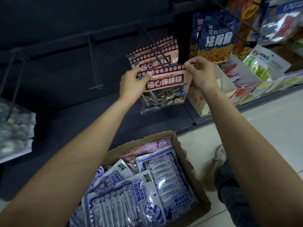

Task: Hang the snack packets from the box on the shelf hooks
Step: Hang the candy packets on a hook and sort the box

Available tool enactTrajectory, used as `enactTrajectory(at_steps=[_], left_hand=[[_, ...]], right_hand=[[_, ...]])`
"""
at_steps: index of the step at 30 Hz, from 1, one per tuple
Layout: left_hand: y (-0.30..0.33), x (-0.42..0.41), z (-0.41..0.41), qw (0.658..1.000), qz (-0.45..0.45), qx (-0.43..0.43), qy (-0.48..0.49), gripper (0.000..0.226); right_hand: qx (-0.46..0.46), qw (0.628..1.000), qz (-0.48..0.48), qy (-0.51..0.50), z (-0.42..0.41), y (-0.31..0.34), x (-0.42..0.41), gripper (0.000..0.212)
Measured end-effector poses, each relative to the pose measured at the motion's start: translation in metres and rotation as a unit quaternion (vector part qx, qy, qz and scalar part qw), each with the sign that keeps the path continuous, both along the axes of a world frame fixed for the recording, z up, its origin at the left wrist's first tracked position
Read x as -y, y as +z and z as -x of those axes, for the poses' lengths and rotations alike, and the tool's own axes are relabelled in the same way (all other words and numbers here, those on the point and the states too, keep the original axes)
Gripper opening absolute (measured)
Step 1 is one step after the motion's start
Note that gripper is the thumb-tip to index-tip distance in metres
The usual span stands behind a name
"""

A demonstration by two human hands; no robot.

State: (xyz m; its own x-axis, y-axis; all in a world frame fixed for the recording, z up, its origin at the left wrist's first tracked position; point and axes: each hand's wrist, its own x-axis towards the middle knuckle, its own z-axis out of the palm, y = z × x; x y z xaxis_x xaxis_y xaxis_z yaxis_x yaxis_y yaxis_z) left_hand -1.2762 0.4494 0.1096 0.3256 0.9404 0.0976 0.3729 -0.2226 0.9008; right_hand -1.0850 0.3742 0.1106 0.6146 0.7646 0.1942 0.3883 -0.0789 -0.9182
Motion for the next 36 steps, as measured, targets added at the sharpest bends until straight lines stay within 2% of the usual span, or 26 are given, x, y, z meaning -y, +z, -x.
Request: enactTrajectory(at_steps=[4,9,14,19,23,26,28,31,34,36], left_hand=[[-0.002,-0.007,-0.009,0.998,-0.029,-0.041,0.026,0.025],[0.000,-0.008,-0.016,0.994,-0.080,-0.074,0.017,0.022],[-0.004,-0.009,-0.020,0.986,-0.147,-0.082,0.017,0.017],[-0.010,-0.007,-0.015,0.974,-0.212,-0.078,0.034,0.019],[-0.014,-0.006,-0.019,0.978,-0.188,-0.075,0.043,0.018],[-0.018,-0.009,-0.020,0.985,-0.148,-0.073,0.046,0.015],[-0.019,-0.013,-0.017,0.984,-0.144,-0.096,0.051,0.017],[-0.019,-0.024,-0.013,0.966,-0.195,-0.152,0.071,0.026],[-0.015,-0.046,-0.015,0.939,-0.270,-0.210,0.046,0.028],[-0.007,-0.062,-0.021,0.928,-0.269,-0.254,0.052,0.028]], right_hand=[[0.017,0.999,0.020,-0.035,-0.001,-0.005,-0.017,0.024],[0.020,0.997,0.026,-0.066,0.000,-0.004,-0.027,0.011],[0.014,0.996,0.031,-0.083,-0.002,-0.007,-0.034,0.020],[0.020,0.997,0.027,-0.066,0.002,-0.002,-0.032,0.011],[0.012,0.997,0.045,-0.069,-0.004,-0.003,-0.032,0.024],[0.015,0.995,0.066,-0.074,-0.008,0.000,-0.033,0.012],[0.031,0.994,0.075,-0.074,-0.008,0.000,-0.036,0.008],[0.074,0.991,0.074,-0.082,-0.007,-0.002,-0.045,0.006],[0.145,0.982,0.076,-0.095,-0.007,-0.005,-0.053,0.017],[0.176,0.977,0.092,-0.074,-0.003,-0.006,-0.054,0.031]])
